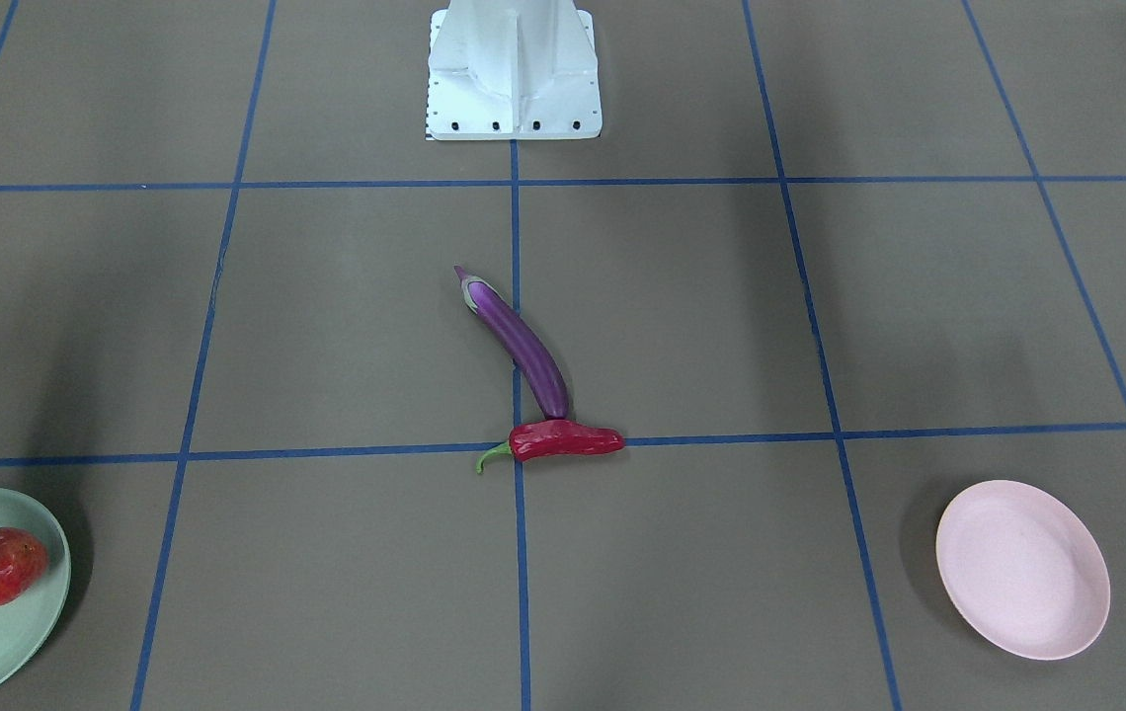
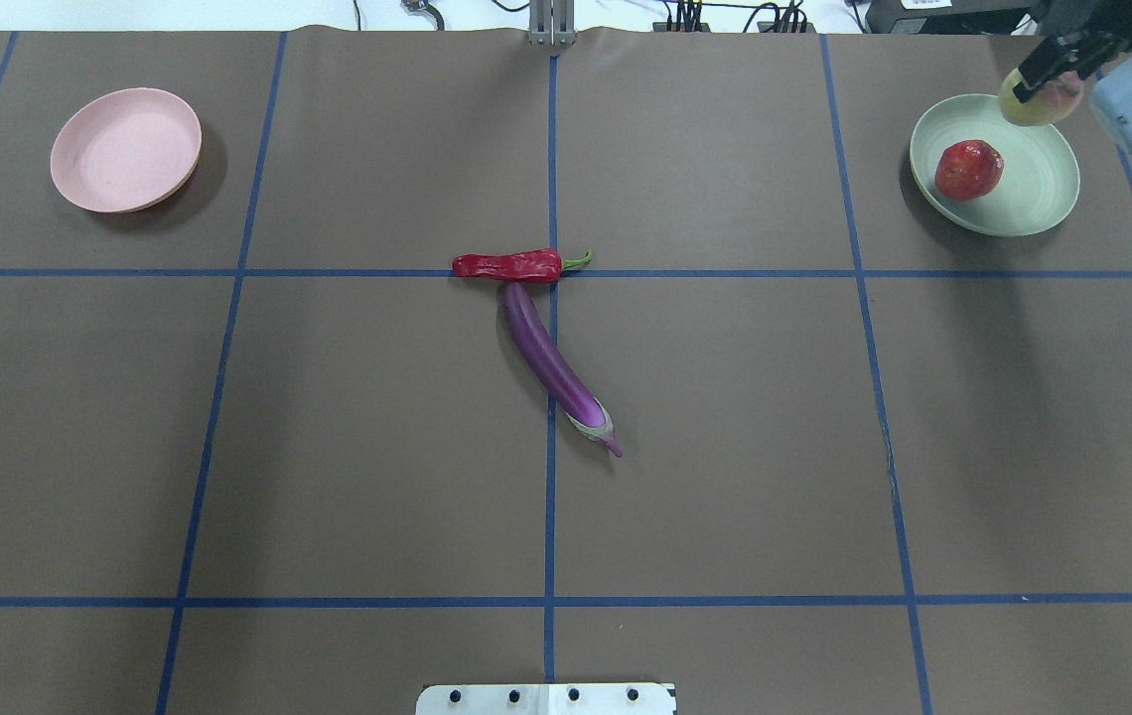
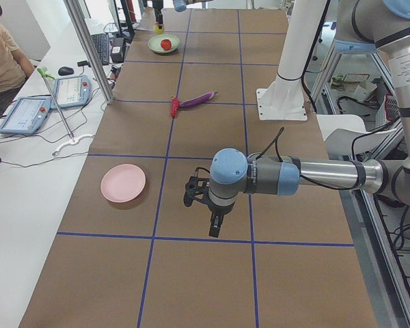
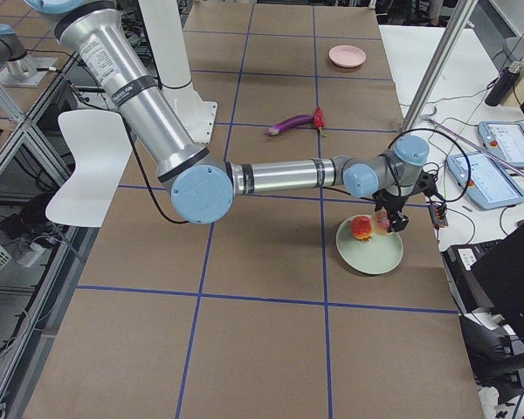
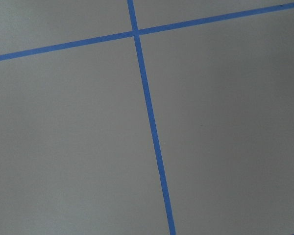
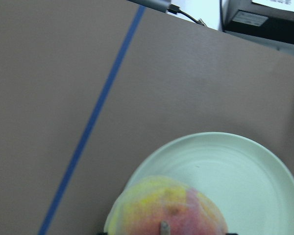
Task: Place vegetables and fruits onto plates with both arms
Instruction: 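Carry the peach with the right gripper and release it on the green plate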
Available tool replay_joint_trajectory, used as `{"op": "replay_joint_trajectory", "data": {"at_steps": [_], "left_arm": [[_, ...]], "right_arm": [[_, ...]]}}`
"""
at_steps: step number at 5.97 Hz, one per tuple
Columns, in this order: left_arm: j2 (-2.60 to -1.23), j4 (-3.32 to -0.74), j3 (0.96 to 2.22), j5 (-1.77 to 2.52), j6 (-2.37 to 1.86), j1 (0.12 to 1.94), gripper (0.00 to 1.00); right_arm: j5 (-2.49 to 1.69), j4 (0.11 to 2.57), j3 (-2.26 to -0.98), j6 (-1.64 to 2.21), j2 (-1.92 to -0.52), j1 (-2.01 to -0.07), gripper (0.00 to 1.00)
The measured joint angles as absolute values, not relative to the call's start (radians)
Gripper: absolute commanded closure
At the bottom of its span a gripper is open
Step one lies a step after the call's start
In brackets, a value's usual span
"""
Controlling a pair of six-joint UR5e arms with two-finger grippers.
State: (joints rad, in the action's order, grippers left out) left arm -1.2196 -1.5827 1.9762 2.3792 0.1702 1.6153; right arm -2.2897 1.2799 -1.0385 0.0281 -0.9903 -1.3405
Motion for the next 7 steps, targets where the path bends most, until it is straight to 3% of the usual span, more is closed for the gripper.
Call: {"op": "replay_joint_trajectory", "data": {"at_steps": [2,3,4,7], "left_arm": [[-1.22,-1.583,1.978,2.379,0.17,1.615,0.0],[-1.22,-1.583,1.978,2.379,0.17,1.615,0.0],[-1.221,-1.584,1.979,2.379,0.17,1.615,0.0],[-1.221,-1.584,1.98,2.379,0.17,1.615,0.0]], "right_arm": [[-2.355,1.108,-0.899,0.082,-1.021,-1.349,1.0],[-2.353,1.02,-0.866,0.182,-1.022,-1.323,0.81],[-2.324,0.979,-0.857,0.246,-1.017,-1.294,0.01],[-2.244,0.987,-0.908,0.297,-1.02,-1.27,0.01]]}}
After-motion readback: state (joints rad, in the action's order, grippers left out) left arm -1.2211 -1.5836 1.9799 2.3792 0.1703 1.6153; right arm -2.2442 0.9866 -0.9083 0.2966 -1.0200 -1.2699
